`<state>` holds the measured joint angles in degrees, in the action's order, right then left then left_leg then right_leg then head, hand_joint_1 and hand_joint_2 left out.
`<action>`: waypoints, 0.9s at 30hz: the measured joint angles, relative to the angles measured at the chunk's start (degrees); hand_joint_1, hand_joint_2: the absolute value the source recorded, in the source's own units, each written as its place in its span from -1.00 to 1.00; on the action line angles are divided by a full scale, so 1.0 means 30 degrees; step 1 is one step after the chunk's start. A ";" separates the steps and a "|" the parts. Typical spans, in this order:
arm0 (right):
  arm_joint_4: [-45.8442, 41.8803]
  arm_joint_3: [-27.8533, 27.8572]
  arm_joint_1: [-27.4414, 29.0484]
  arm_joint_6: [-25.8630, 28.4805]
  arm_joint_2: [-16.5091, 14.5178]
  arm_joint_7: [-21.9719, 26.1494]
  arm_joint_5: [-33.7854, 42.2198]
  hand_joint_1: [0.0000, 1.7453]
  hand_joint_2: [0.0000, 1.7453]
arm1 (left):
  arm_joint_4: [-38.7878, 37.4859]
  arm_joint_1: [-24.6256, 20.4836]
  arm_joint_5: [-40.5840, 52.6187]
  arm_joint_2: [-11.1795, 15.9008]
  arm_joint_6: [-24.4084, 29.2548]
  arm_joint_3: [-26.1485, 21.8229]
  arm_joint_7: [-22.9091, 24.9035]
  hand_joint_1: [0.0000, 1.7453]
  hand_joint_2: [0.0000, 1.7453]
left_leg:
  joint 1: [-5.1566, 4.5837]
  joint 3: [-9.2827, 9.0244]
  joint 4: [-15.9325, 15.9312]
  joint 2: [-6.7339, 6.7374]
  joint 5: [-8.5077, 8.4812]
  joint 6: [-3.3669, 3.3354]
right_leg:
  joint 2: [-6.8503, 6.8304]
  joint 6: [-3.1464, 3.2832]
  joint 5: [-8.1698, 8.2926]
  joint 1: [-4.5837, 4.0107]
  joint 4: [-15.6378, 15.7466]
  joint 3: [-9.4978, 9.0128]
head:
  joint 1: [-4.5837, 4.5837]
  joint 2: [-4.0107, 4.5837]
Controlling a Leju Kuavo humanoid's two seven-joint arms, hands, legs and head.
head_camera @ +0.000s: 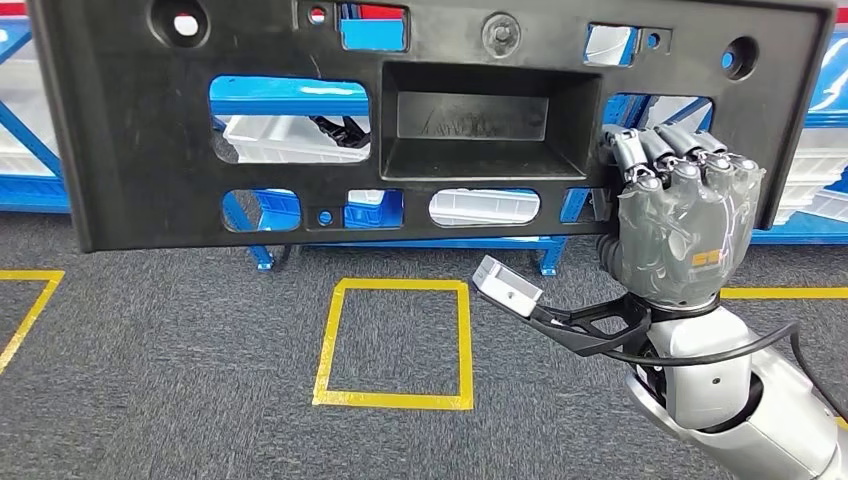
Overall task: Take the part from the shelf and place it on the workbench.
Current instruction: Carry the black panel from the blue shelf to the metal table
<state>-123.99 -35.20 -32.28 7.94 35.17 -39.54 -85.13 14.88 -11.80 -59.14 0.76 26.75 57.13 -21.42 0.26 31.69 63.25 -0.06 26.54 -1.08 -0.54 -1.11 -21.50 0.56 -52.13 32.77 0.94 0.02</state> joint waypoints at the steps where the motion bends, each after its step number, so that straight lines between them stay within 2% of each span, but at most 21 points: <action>1: 0.0000 0.0005 -0.0024 -0.0026 0.0002 0.0000 0.0004 1.00 1.00 | 0.0002 -0.0034 0.0026 0.0000 -0.0004 -0.0002 0.0000 -1.00 1.00 | -0.0037 -0.1073 -0.1663 -0.0013 -0.0125 -0.0103 | 0.0006 -0.0075 0.0157 -0.0033 -0.0019 0.0153 | 0.0004 0.0000; 2: 0.0000 0.0011 -0.0056 -0.0040 0.0004 0.0000 0.0007 1.00 1.00 | 0.0002 -0.0073 0.0042 0.0000 -0.0009 -0.0004 0.0000 -1.00 1.00 | -0.0078 -0.1849 -0.2939 -0.0024 -0.0073 -0.0210 | 0.0004 -0.0160 0.0334 -0.0065 -0.0030 0.0275 | 0.0011 0.0000; 3: 0.0000 0.0013 -0.0096 -0.0044 0.0004 0.0000 0.0007 1.00 1.00 | 0.0004 -0.0105 0.0057 -0.0002 -0.0016 -0.0005 0.0000 -1.00 1.00 | -0.0125 -0.2268 -0.3721 -0.0034 0.0028 -0.0303 | -0.0006 -0.0247 0.0506 -0.0081 -0.0036 0.0379 | 0.0015 0.0000; 5: 0.0000 0.0013 -0.0146 -0.0046 0.0005 0.0000 0.0011 1.00 1.00 | 0.0009 -0.0098 0.0066 -0.0024 -0.0049 -0.0007 0.0002 -1.00 1.00 | -0.0137 -0.2184 -0.4038 -0.0020 -0.0098 -0.0543 | -0.0017 -0.0451 0.0757 -0.0058 -0.0058 0.0573 | 0.0020 0.0000; 6: 0.0000 0.0011 -0.0158 -0.0049 0.0007 0.0000 0.0015 1.00 1.00 | 0.0013 -0.0077 0.0071 -0.0044 -0.0067 -0.0007 0.0005 -1.00 1.00 | -0.0120 -0.2022 -0.4025 0.0000 -0.0264 -0.0685 | -0.0005 -0.0555 0.0534 -0.0027 -0.0242 0.0722 | 0.0025 0.0000; 7: 0.0000 0.0013 -0.0159 -0.0055 0.0009 0.0000 0.0022 1.00 1.00 | 0.0015 -0.0058 0.0076 -0.0062 -0.0082 -0.0007 0.0011 -1.00 1.00 | -0.0097 -0.1847 -0.4036 0.0027 -0.0455 -0.0845 | 0.0011 -0.0651 -0.0056 -0.0005 -0.0776 0.0951 | 0.0042 0.0000; 8: 0.0000 0.0011 -0.0161 -0.0071 0.0009 0.0000 0.0031 1.00 1.00 | 0.0016 -0.0053 0.0089 -0.0078 -0.0087 -0.0007 0.0009 -1.00 1.00 | -0.0078 -0.1649 -0.4054 0.0052 -0.0652 -0.0971 | 0.0022 -0.0727 -0.0956 0.0028 -0.1726 0.1289 | 0.0055 0.0000; 10: 0.0000 0.0002 -0.0161 -0.0113 0.0011 0.0000 0.0091 1.00 1.00 | 0.0020 -0.0059 0.0135 -0.0089 -0.0098 -0.0007 -0.0047 -1.00 1.00 | -0.0129 -0.1193 -0.4052 0.0066 -0.0999 -0.1090 | 0.0032 -0.0841 -0.2798 0.0045 -0.4595 0.2110 | 0.0080 0.0000; 11: 0.0000 -0.0007 -0.0159 -0.0142 0.0011 0.0000 0.0133 1.00 1.00 | 0.0022 -0.0055 0.0168 -0.0098 -0.0102 -0.0007 -0.0097 -1.00 1.00 | -0.0150 -0.0960 -0.4043 0.0066 -0.1169 -0.1095 | 0.0032 -0.0875 -0.3136 0.0047 -0.5861 0.2388 | 0.0080 0.0000; 12: 0.0000 -0.0015 -0.0158 -0.0160 0.0013 0.0000 0.0173 1.00 1.00 | 0.0024 -0.0049 0.0197 -0.0109 -0.0095 -0.0007 -0.0151 -1.00 1.00 | -0.0164 -0.0736 -0.4029 0.0068 -0.1333 -0.1085 | 0.0032 -0.0888 -0.2992 0.0047 -0.6615 0.2428 | 0.0080 0.0000; 13: 0.0000 -0.0020 -0.0157 -0.0175 0.0013 0.0000 0.0204 1.00 1.00 | 0.0024 -0.0044 0.0222 -0.0116 -0.0075 -0.0007 -0.0204 -1.00 1.00 | -0.0170 -0.0530 -0.4009 0.0071 -0.1489 -0.1058 | 0.0032 -0.0880 -0.2456 0.0046 -0.6613 0.2118 | 0.0080 0.0000; 14: 0.0000 -0.0024 -0.0157 -0.0184 0.0013 0.0000 0.0217 1.00 1.00 | 0.0024 -0.0044 0.0235 -0.0122 -0.0042 -0.0009 -0.0244 -1.00 1.00 | -0.0172 -0.0351 -0.3982 0.0070 -0.1626 -0.1021 | 0.0032 -0.0849 -0.1820 0.0045 -0.5885 0.1450 | 0.0080 0.0000; 15: 0.0000 -0.0024 -0.0159 -0.0184 0.0013 0.0000 0.0226 1.00 1.00 | 0.0024 -0.0044 0.0228 -0.0126 0.0000 -0.0013 -0.0271 -1.00 1.00 | -0.0174 -0.0220 -0.3950 0.0067 -0.1741 -0.0970 | 0.0032 -0.0792 -0.1392 0.0040 -0.4515 0.0428 | 0.0080 0.0000; 17: -0.0002 -0.0007 -0.0173 -0.0182 0.0013 0.0000 0.0237 1.00 1.00 | 0.0024 -0.0052 0.0189 -0.0133 0.0076 -0.0022 -0.0286 -1.00 1.00 | -0.0234 -0.0044 -0.3827 0.0050 -0.1914 -0.0828 | 0.0034 -0.0646 -0.1423 -0.0047 -0.1423 -0.1642 | 0.0075 0.0000; 18: -0.0002 0.0004 -0.0186 -0.0182 0.0013 0.0000 0.0239 1.00 1.00 | 0.0024 -0.0056 0.0173 -0.0137 0.0107 -0.0025 -0.0284 -1.00 1.00 | -0.0263 0.0038 -0.3762 0.0046 -0.1998 -0.0738 | 0.0035 -0.0573 -0.1662 -0.0097 -0.0425 -0.2251 | 0.0073 0.0000; 20: 0.0000 0.0011 -0.0182 -0.0184 0.0011 0.0000 0.0241 1.00 1.00 | 0.0024 -0.0047 0.0168 -0.0135 0.0146 -0.0031 -0.0284 -1.00 1.00 | -0.0306 0.0244 -0.3668 0.0058 -0.2163 -0.0535 | 0.0031 -0.0376 -0.1843 -0.0095 0.0145 -0.2399 | 0.0067 0.0000; 22: 0.0000 0.0002 -0.0171 -0.0186 0.0009 0.0000 0.0244 1.00 1.00 | 0.0024 -0.0013 0.0168 -0.0135 0.0157 -0.0038 -0.0284 -1.00 1.00 | -0.0270 0.0635 -0.3039 0.0054 -0.1681 -0.0315 | 0.0020 -0.0093 -0.1677 0.0005 0.0189 -0.2182 | 0.0042 0.0000; 23: 0.0000 -0.0002 -0.0171 -0.0193 0.0007 0.0000 0.0250 1.00 1.00 | 0.0024 0.0001 0.0168 -0.0137 0.0157 -0.0042 -0.0284 -1.00 1.00 | -0.0223 0.1026 -0.2131 0.0044 -0.1034 -0.0203 | 0.0012 0.0035 -0.1565 0.0051 0.0207 -0.2076 | 0.0029 0.0000; 25: 0.0000 -0.0013 -0.0158 -0.0220 0.0005 0.0000 0.0262 1.00 1.00 | 0.0024 0.0035 0.0168 -0.0146 0.0155 -0.0044 -0.0282 -1.00 1.00 | -0.0093 0.2117 0.0698 0.0035 0.0544 0.0001 | 0.0008 0.0156 -0.1382 0.0028 0.0192 -0.1856 | 0.0005 0.0000; 26: 0.0000 -0.0024 -0.0152 -0.0233 0.0005 0.0000 0.0266 1.00 1.00 | 0.0024 0.0054 0.0168 -0.0146 0.0153 -0.0044 -0.0279 -1.00 1.00 | -0.0058 0.2581 0.1974 0.0036 0.1036 0.0067 | 0.0010 0.0162 -0.1302 0.0016 0.0184 -0.1757 | 0.0004 0.0000; 27: 0.0000 -0.0038 -0.0144 -0.0246 0.0005 0.0000 0.0268 1.00 1.00 | 0.0024 0.0072 0.0168 -0.0146 0.0148 -0.0044 -0.0273 -1.00 1.00 | -0.0040 0.2733 0.2613 0.0035 0.1146 0.0108 | 0.0015 0.0152 -0.1238 0.0011 0.0177 -0.1679 | 0.0002 0.0000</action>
<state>-123.99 -35.32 -32.72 7.20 35.19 -39.54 -84.33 14.95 -11.59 -58.64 0.33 27.19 57.00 -22.24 0.13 39.89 71.09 0.04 29.97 -0.76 -0.49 -0.66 -25.22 0.59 -51.60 27.74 0.94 0.02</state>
